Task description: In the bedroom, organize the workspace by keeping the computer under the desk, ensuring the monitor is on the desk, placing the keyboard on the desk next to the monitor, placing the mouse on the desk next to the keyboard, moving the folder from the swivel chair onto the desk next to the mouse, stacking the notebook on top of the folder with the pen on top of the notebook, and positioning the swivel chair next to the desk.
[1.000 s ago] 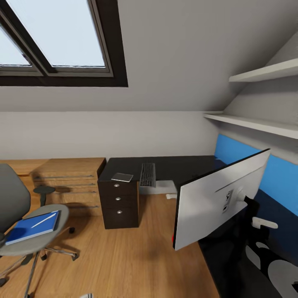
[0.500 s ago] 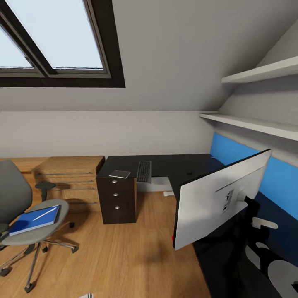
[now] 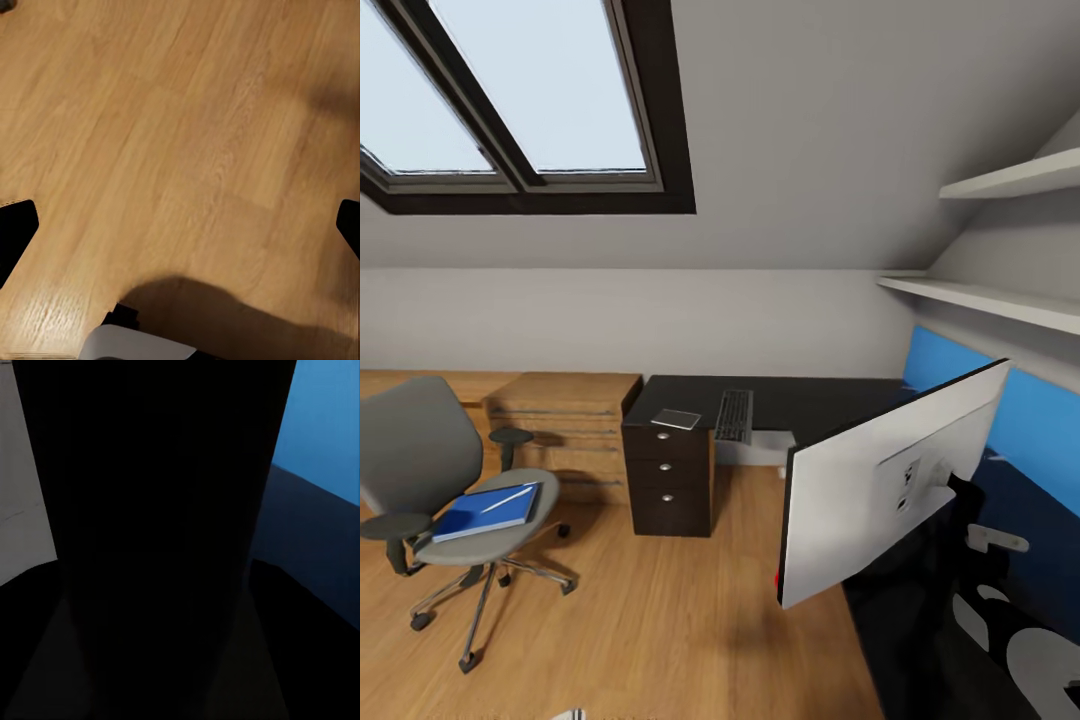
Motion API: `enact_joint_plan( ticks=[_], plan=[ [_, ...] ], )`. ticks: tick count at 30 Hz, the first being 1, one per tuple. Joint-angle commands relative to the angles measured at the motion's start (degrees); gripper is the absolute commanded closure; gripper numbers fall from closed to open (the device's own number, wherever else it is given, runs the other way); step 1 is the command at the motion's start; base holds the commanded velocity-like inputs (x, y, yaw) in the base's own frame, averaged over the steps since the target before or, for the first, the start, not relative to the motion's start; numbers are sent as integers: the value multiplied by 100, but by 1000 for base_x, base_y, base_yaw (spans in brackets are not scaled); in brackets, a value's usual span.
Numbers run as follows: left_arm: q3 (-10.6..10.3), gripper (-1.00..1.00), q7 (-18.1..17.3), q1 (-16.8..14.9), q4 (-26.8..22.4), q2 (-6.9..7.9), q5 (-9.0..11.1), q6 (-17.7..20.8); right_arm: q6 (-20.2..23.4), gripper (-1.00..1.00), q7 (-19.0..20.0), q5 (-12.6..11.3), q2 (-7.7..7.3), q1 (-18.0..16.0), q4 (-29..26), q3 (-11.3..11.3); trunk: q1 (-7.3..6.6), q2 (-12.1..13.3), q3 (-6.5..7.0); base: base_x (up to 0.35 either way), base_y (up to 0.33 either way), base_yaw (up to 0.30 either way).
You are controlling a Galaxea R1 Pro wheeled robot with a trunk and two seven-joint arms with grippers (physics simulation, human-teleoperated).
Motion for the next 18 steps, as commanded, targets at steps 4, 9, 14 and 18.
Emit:
enact_joint_plan(
  ticks=[4, 9, 14, 18],
  plan=[
    [-16, -100, 56, -2, -11, 6, 58, 9, -18, 100, -29, -12, -3, -4, -9, 66, 1, -5, 3, 0, -292, 261],
    [-16, -100, 58, -2, -11, 6, 58, 5, -18, 100, -15, -11, -3, -4, -17, 66, 1, -5, 11, 0, -309, 186],
    [-16, -100, 57, -2, -11, 6, 58, 1, -22, 100, 4, -4, -3, -4, -18, 73, 1, -5, 11, 9, -312, 13],
    [-16, -100, 56, -2, -5, 6, 58, -60, -18, 100, 14, 3, -3, -4, -17, 76, 1, -5, 11, 120, -300, 1]
  ],
)
